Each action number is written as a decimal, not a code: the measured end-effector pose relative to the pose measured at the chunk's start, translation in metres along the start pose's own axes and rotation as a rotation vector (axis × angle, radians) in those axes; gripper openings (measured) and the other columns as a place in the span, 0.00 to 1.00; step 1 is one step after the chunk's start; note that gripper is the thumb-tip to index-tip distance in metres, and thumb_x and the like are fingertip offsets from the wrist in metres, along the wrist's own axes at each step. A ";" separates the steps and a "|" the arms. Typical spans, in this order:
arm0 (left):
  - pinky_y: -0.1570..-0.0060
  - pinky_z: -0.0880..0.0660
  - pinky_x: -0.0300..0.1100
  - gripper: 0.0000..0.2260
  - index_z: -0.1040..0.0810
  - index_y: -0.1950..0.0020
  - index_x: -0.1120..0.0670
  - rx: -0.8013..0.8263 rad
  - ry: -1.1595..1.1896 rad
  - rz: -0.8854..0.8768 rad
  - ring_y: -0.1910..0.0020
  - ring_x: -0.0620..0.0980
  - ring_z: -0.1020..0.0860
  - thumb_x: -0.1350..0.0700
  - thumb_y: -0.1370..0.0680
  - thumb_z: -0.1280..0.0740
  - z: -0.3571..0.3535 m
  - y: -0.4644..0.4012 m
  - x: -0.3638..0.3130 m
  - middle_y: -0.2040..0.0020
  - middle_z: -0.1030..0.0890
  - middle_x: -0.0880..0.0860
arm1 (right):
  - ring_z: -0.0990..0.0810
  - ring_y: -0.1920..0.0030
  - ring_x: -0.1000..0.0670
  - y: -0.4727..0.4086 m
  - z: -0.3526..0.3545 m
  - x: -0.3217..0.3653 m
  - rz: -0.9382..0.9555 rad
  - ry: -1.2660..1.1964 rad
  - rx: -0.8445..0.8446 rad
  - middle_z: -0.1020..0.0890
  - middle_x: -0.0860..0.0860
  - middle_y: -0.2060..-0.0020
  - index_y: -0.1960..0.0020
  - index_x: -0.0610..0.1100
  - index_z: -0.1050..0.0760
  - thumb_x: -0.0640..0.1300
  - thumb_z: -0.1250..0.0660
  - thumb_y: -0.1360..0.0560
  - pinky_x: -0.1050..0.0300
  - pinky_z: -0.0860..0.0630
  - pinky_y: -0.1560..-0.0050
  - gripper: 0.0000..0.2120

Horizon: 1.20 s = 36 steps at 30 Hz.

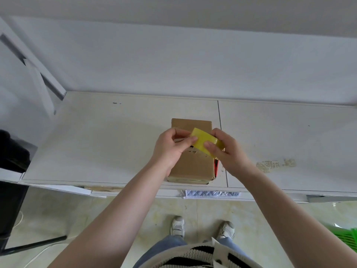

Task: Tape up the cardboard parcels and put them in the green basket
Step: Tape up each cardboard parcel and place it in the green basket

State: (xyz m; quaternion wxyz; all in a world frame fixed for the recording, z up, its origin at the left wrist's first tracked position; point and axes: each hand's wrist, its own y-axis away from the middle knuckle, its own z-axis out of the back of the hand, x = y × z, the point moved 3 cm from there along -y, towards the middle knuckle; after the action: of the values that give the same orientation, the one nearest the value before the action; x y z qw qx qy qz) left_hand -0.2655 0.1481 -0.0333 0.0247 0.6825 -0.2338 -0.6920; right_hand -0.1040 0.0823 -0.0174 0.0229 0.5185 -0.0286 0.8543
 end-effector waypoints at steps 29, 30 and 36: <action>0.57 0.23 0.34 0.13 0.23 0.51 0.57 0.374 0.049 0.046 0.59 0.44 0.19 0.73 0.29 0.30 0.015 0.009 -0.030 0.58 0.17 0.52 | 0.28 0.69 0.51 -0.016 0.028 0.007 -0.203 0.445 -0.009 0.25 0.51 0.72 0.62 0.46 0.24 0.58 0.32 0.26 0.57 0.33 0.68 0.16; 0.60 0.23 0.34 0.12 0.23 0.51 0.57 0.361 0.028 0.038 0.60 0.43 0.19 0.71 0.28 0.29 0.014 0.009 -0.030 0.59 0.17 0.51 | 0.28 0.70 0.52 -0.017 0.028 0.007 -0.207 0.431 -0.014 0.26 0.51 0.72 0.63 0.46 0.24 0.58 0.32 0.26 0.57 0.33 0.68 0.16; 0.63 0.23 0.36 0.13 0.23 0.53 0.54 0.253 -0.135 -0.075 0.63 0.46 0.19 0.66 0.31 0.24 0.012 0.004 -0.029 0.65 0.17 0.47 | 0.27 0.70 0.52 -0.019 0.027 0.010 -0.249 0.360 -0.038 0.25 0.51 0.72 0.63 0.46 0.22 0.58 0.32 0.26 0.59 0.33 0.69 0.17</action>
State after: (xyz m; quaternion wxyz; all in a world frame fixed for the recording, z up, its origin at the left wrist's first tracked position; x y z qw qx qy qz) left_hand -0.2763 0.1589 -0.0052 -0.1031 0.6405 -0.2944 -0.7017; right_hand -0.0833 0.0993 0.0042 0.1431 0.3568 0.0240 0.9229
